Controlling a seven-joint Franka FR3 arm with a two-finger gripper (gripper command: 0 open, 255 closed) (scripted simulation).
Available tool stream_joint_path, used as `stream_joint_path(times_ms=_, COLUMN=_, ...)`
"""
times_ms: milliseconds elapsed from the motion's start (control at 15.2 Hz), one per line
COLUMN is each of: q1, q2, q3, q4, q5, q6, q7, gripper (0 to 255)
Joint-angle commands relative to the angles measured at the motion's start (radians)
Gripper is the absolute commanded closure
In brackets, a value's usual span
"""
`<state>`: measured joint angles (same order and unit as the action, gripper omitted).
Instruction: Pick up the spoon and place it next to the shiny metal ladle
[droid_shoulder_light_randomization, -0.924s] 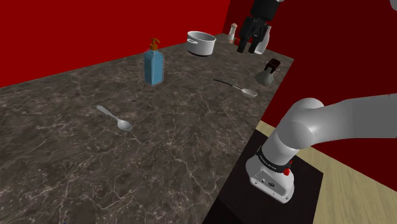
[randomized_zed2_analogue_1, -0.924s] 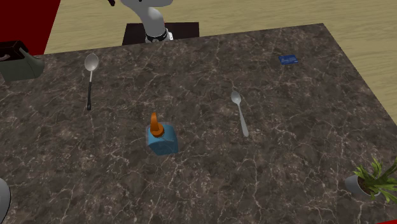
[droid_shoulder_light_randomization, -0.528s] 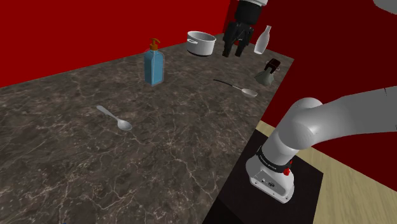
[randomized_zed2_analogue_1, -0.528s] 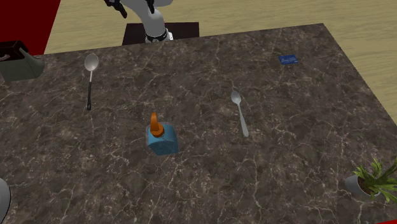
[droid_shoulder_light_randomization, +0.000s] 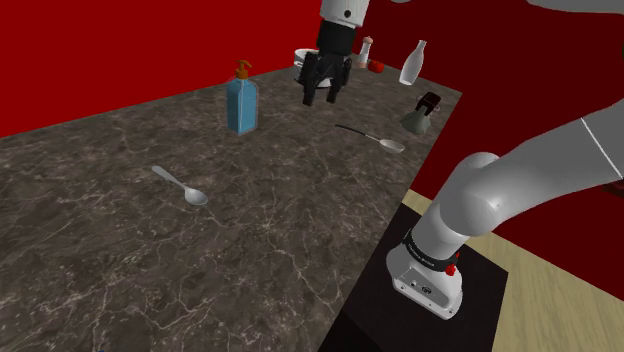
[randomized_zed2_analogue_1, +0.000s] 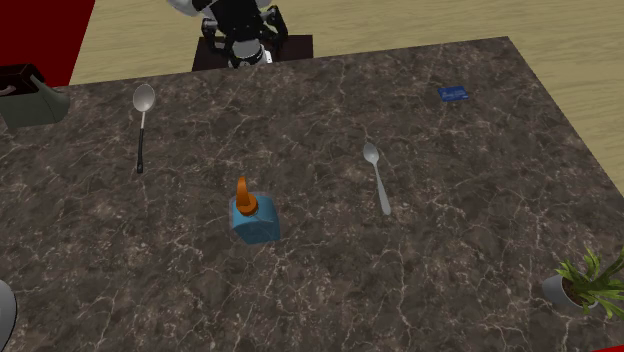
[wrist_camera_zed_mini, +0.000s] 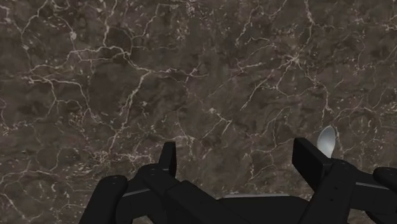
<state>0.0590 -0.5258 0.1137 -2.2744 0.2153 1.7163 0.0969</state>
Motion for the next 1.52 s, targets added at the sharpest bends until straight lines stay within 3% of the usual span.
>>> stream_joint_path(times_ms=0, q1=0.009, q2=0.062, q3=0.024, q4=0.022, q5=0.008, q6=0.038, q7=0.015, gripper=0)
stream_joint_path(times_ms=660, q1=0.06, q2=0.403, q3=0.142, q4=0.201, q5=-0.003, q6=0.19, q7=0.125, gripper=0)
stream_joint_path(times_ms=1452, q1=0.167, q2=0.866, q3=0.21, q4=0.58, q5=-0.126, q6=0.243, q7=0.276, gripper=0)
